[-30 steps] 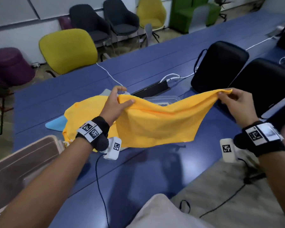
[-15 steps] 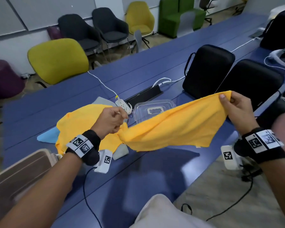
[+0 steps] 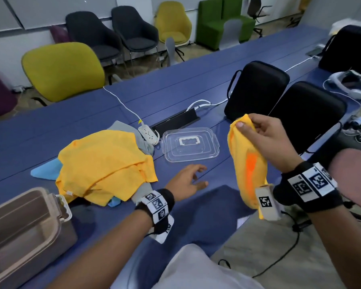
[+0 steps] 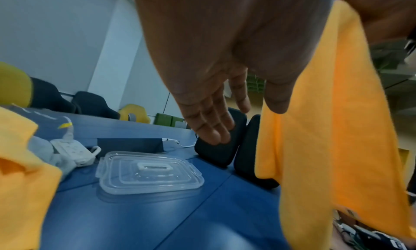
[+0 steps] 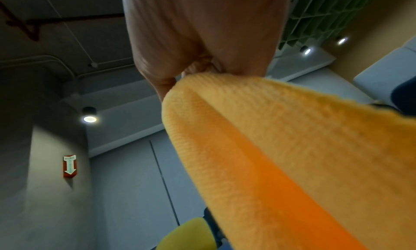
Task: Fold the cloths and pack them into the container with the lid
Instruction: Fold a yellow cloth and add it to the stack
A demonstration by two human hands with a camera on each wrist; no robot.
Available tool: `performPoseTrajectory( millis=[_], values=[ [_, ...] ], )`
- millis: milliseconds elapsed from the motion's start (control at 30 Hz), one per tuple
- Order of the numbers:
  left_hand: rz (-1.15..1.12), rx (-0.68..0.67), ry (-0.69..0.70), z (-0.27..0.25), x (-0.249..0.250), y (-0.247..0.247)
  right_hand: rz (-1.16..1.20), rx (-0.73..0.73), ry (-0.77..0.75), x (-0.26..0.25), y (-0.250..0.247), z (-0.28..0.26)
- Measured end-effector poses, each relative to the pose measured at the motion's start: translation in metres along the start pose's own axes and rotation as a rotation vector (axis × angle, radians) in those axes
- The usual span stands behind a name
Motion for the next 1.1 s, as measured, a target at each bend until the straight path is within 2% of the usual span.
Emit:
performPoseTrajectory(
  millis=[133,267,367,433,533,633,700,767,833,933,1000,1100],
  values=[
    [0.070,0.036,-0.030,0.025,0.000,0.012,0.015,-0.001,-0.048,-0.021,-0.014,-0.006],
    [0.119,0.114,0.004,0.040,-0.009,0.004,0.009,0.013,-0.060,-0.027,-0.031,-0.013],
    [0.229,-0.001,0.015,0.040,-0.023,-0.002,-0.005,0.053,-0.047,-0.022,-0.043,-0.016],
    [0.262,-0.018,0.020,0.033,-0.031,-0.004,-0.021,0.111,-0.037,-0.013,-0.050,-0.016],
    [0.062,0.083,-0.077,0.021,-0.048,-0.007,-0.039,0.160,-0.005,0.005,-0.060,-0.015],
    [-0.318,0.220,-0.203,0.006,-0.053,-0.015,-0.117,0.208,0.040,0.027,-0.066,-0.015],
    [-0.579,0.271,-0.205,-0.006,-0.044,-0.024,-0.167,0.266,0.086,0.047,-0.069,-0.015],
    [-0.666,0.269,-0.158,-0.018,-0.027,-0.035,-0.213,0.309,0.146,0.067,-0.069,-0.015],
    [-0.436,0.221,-0.068,-0.029,-0.013,-0.044,-0.250,0.331,0.190,0.086,-0.067,-0.014],
    [0.164,0.148,0.026,-0.040,-0.006,-0.053,-0.294,0.354,0.224,0.107,-0.065,-0.014],
    [0.294,0.153,0.128,-0.045,-0.001,-0.058,-0.321,0.347,0.240,0.118,-0.062,-0.013],
    [0.287,0.169,0.209,-0.049,-0.002,-0.066,-0.360,0.333,0.250,0.129,-0.057,-0.012]
  ],
)
Point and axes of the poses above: each hand's wrist, its own z-axis towards the middle knuckle, its own y-axis out of the palm, x = y × z, the point moved 2 cm from there along z, towards the middle knuckle, and after that the axes turned 7 degrees about -z, right-handed, at the moved point
